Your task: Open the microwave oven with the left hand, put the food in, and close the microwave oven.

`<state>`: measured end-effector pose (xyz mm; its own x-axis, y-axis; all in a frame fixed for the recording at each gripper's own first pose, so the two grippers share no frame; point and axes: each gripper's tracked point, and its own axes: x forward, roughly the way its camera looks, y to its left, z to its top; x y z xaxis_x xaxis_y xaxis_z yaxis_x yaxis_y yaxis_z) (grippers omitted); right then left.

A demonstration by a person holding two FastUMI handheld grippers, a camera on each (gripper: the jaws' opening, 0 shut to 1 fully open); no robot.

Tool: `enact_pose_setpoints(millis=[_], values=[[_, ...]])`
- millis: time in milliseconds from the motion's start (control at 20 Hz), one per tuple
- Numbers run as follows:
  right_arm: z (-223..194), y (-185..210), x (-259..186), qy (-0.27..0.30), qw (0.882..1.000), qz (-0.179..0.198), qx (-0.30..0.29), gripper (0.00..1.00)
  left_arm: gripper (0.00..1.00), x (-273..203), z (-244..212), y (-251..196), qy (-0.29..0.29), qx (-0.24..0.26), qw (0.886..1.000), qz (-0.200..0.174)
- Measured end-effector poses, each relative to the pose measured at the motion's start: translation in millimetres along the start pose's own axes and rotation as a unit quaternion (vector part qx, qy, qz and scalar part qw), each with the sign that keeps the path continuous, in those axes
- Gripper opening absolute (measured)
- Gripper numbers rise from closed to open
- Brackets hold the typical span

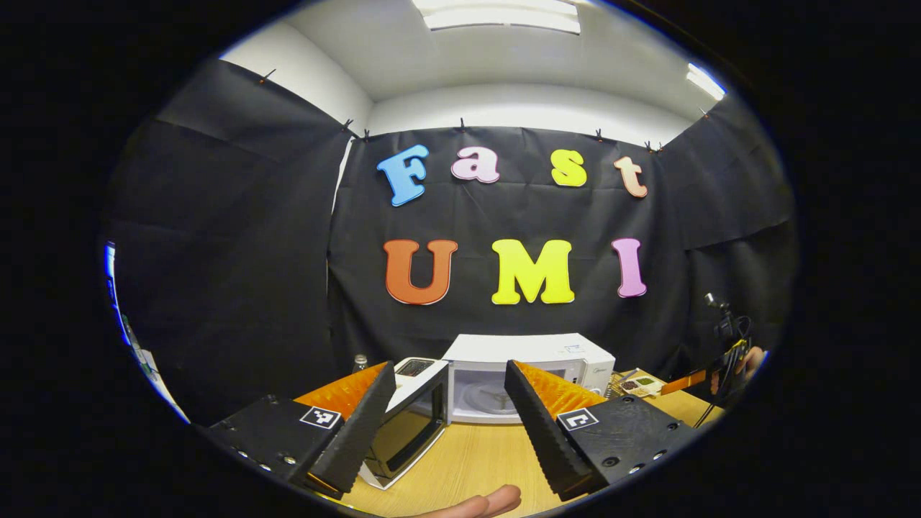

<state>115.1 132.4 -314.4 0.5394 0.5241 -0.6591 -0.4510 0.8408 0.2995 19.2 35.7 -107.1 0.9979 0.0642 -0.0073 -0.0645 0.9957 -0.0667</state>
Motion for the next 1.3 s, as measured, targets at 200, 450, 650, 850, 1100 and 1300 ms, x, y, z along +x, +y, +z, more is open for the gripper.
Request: enact_pose_setpoints(millis=[200, 450, 650, 850, 1100, 1300], values=[[-21.9, 2.6, 42.5, 0.076, 0.994, 0.064, 0.046, 0.89, 0.93, 7.5, -12.9, -20.8, 0.030, 0.002, 1.000, 0.001], [-43.0, 22.3, 70.2, 0.146, 0.972, 0.152, 0.108, 0.76, 0.94, 10.7, -18.2, -23.1, 0.041, 0.028, 0.999, 0.014], [-59.2, 27.9, 77.3, 0.187, 0.954, 0.175, 0.155, 0.31, 0.93, 7.6, -20.9, -41.8, 0.037, 0.003, 0.999, -0.022], [-66.4, 29.9, 66.6, 0.193, 0.949, 0.174, 0.178, 0.13, 0.94, 6.9, -31.0, -38.7, 0.047, 0.013, 0.999, -0.021], [-51.4, 40.1, 28.2, 0.114, 0.984, 0.125, 0.057, 0.01, 0.94, 3.4, -29.6, -39.5, 0.040, 0.002, 0.999, -0.036], [-40.0, 60.5, -0.1, 0.042, 0.995, 0.073, -0.058, 0.11, 0.93, 0.9, -30.4, -37.2, 0.037, -0.005, 0.998, -0.050]])
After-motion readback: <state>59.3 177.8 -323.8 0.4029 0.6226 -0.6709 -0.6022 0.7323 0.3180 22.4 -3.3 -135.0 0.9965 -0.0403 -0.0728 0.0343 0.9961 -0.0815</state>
